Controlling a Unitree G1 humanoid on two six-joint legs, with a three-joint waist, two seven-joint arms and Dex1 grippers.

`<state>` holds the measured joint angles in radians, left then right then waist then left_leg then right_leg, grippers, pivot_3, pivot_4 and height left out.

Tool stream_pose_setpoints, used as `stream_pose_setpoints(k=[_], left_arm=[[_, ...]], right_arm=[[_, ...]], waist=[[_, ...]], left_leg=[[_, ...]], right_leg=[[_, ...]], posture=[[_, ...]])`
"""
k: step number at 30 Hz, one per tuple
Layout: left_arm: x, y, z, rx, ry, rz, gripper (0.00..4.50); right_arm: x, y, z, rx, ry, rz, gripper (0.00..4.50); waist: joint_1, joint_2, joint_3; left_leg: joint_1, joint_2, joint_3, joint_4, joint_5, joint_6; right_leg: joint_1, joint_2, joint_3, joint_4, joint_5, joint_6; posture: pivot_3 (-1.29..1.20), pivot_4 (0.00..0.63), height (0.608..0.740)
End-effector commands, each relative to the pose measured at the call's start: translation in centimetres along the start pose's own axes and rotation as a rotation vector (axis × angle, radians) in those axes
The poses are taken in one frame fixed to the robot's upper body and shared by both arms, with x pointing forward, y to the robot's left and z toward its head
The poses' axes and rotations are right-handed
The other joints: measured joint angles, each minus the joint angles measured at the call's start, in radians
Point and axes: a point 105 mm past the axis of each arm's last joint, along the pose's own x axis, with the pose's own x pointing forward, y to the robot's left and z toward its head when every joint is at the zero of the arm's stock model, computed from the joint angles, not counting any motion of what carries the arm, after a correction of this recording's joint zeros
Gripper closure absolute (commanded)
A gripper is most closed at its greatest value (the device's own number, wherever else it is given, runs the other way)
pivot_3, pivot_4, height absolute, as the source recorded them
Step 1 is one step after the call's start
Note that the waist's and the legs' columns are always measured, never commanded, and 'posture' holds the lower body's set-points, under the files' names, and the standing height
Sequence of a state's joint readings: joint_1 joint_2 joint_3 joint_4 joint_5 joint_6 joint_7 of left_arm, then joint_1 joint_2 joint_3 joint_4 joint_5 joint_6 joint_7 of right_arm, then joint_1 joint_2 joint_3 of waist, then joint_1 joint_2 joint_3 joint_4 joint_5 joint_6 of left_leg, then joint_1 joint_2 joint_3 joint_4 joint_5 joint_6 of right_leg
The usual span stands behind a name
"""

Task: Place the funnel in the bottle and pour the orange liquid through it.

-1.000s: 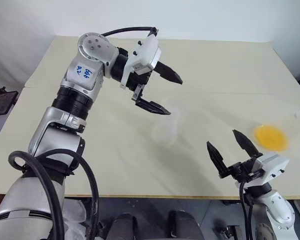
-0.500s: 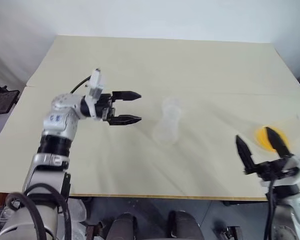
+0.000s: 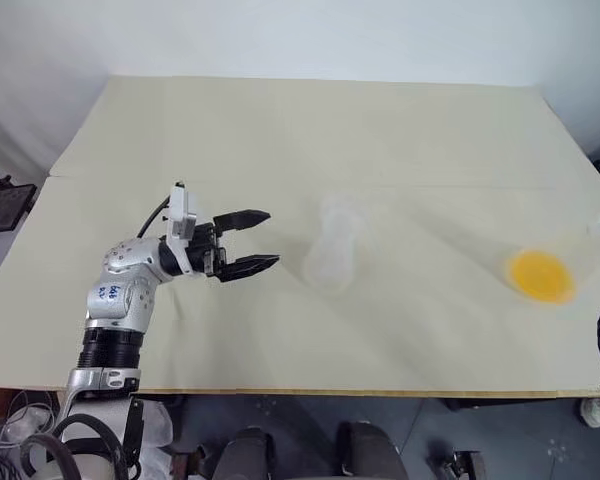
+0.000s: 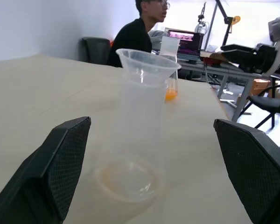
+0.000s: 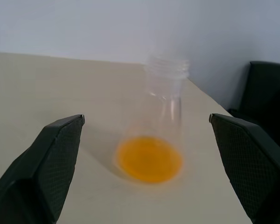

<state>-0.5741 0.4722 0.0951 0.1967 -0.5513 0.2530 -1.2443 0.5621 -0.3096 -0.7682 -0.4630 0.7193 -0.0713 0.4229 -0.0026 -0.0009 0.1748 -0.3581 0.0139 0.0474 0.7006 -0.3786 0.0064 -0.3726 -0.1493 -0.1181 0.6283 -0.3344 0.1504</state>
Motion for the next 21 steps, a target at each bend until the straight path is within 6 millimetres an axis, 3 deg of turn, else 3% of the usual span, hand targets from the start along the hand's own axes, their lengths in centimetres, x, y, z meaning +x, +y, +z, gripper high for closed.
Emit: stream_pose_setpoints(k=[1,13,21], left_arm=[[0.0,-0.7,0.6,0.022,-0.025,-0.01,0.01],[0.1,-2.4,0.4,0.004,-0.025,0.011,0.01],[-0.2,-2.6,0.9,0.02,-0.019,0.038,0.01]], right_arm=[[2.1,-1.0,1.6,-0.034,0.013,-0.017,0.0],[8.4,-2.7,1.8,0.065,0.116,-0.01,0.0],[10.8,-2.5,1.0,0.081,0.154,0.031,0.0]], waist=[[-0.002,0.002,-0.001],[0.008,0.003,-0.002],[0.006,0.003,-0.002]], left_leg=[[0.002,0.0,0.002,0.0,0.0,0.0],[0.003,0.0,0.005,-0.001,-0.001,0.001],[0.003,0.0,0.006,-0.001,-0.001,0.001]], right_leg=[[0.0,0.0,0.002,0.0,0.0,0.0],[0.0,0.0,0.006,-0.001,0.0,0.0],[0.0,0.0,0.006,-0.001,0.0,0.0]], posture=[[0.0,0.15,0.74],[0.0,0.15,0.74],[0.0,0.15,0.74]])
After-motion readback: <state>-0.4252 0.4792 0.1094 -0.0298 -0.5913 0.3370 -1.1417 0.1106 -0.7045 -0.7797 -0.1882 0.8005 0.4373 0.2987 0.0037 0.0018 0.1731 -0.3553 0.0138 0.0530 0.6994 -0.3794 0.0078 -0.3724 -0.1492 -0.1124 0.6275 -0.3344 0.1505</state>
